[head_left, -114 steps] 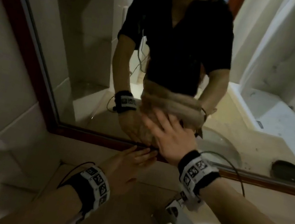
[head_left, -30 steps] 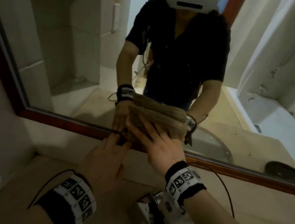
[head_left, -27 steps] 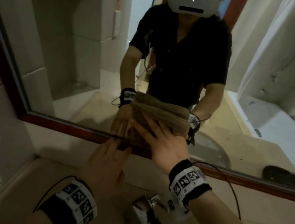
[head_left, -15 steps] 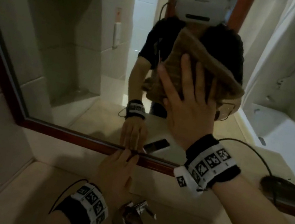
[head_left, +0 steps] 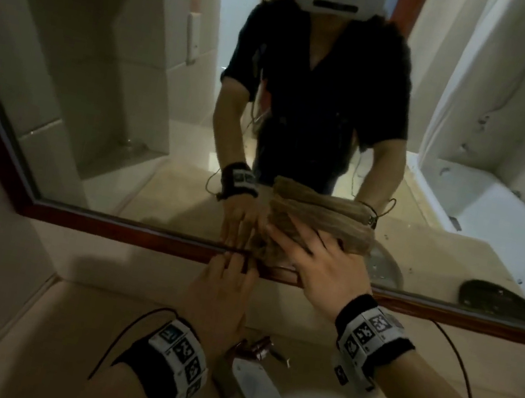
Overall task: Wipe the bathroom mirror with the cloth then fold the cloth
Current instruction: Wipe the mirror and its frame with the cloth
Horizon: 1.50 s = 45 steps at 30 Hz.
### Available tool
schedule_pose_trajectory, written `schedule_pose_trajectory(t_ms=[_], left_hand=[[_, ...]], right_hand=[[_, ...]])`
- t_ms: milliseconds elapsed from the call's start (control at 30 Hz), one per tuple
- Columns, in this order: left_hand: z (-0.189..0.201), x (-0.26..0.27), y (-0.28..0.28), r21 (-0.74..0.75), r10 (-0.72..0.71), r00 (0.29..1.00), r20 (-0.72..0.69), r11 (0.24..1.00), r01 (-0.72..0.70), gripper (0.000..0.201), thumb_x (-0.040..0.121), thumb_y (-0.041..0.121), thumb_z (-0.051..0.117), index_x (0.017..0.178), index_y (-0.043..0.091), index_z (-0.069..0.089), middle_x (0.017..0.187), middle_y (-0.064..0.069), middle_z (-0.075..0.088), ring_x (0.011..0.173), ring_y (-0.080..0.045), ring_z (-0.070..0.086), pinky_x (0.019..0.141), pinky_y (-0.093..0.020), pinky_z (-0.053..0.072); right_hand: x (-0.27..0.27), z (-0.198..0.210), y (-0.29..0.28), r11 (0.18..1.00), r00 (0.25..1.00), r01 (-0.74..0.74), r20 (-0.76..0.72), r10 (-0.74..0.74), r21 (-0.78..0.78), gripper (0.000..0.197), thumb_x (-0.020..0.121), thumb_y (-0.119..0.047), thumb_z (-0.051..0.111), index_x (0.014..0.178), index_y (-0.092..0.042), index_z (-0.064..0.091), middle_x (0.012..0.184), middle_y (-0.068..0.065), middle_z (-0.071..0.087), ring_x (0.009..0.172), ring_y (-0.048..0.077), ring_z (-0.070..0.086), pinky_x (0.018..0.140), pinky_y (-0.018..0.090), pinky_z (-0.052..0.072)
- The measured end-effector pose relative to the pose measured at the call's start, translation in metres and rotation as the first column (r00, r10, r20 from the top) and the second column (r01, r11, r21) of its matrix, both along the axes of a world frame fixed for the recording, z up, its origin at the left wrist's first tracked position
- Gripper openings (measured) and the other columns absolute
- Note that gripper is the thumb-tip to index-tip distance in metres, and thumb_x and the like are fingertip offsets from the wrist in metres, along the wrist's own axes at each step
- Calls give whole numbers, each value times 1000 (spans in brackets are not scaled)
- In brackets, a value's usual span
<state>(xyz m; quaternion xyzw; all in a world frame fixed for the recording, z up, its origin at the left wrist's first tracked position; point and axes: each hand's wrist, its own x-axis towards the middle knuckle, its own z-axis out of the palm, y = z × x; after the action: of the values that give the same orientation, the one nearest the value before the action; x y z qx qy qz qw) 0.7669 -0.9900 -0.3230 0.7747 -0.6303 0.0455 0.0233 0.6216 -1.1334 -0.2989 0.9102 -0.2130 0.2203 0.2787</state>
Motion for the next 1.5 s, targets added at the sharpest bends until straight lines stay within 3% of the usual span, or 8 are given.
schedule_pose_trajectory(t_ms=[233,367,500,667,933,1067,1267,1500], left_hand=[[30,-16,-9,129,-169,986,15,978,165,74,94,36,46,153,10,9,155,-15,12,140,-35,19,117,-46,14],[14,-35,-22,130,-225,974,35,967,219,76,91,40,48,153,12,14,156,-17,14,140,-34,17,116,-48,15],[-11,-41,-29,-64,-199,980,13,978,199,76,58,38,68,128,13,59,120,-11,60,107,-32,49,93,-45,49],[-16,-55,-39,-204,-108,994,29,973,112,72,53,37,59,120,12,50,116,-10,55,102,-33,47,84,-46,53],[14,-77,-49,0,-82,997,-8,997,82,69,52,36,73,117,14,67,115,-5,63,99,-29,64,82,-38,56],[35,-90,-59,73,-93,990,-106,992,101,53,82,29,47,134,17,51,132,-2,46,123,-28,44,98,-38,44],[20,-83,-64,-33,-105,986,-129,994,101,34,69,30,40,91,22,63,94,3,56,84,-25,60,49,-33,51],[11,-75,-63,-50,-180,983,-49,983,177,40,65,30,39,93,21,67,101,0,62,78,-25,58,46,-31,51]], right_hand=[[-16,144,-15,989,967,118,239,-93,-94,62,98,-34,46,153,-38,16,162,6,9,146,30,13,112,48,16],[-19,118,-19,989,952,127,287,-102,-69,66,96,-36,49,152,-39,15,162,6,7,147,31,5,116,50,1],[-39,24,-22,997,988,77,133,-74,-21,81,84,-29,65,151,-39,19,157,5,16,141,33,18,106,52,27],[-68,-29,-30,992,1000,12,-17,-10,124,93,76,-17,69,151,-41,20,157,-1,21,134,27,32,93,48,47],[-81,114,-49,999,967,9,255,2,-45,68,95,-29,51,153,-38,15,162,6,10,147,31,12,109,54,29],[-78,196,-56,984,926,106,375,-46,-140,59,100,-38,38,154,-35,14,161,11,11,148,34,10,116,55,6],[-72,76,-52,992,970,49,243,-20,-115,81,87,-27,60,154,-35,15,161,7,3,146,35,10,111,59,18],[-85,-29,-35,983,997,45,-76,-32,178,92,79,-21,63,154,-38,13,160,1,15,138,30,33,99,48,45]])
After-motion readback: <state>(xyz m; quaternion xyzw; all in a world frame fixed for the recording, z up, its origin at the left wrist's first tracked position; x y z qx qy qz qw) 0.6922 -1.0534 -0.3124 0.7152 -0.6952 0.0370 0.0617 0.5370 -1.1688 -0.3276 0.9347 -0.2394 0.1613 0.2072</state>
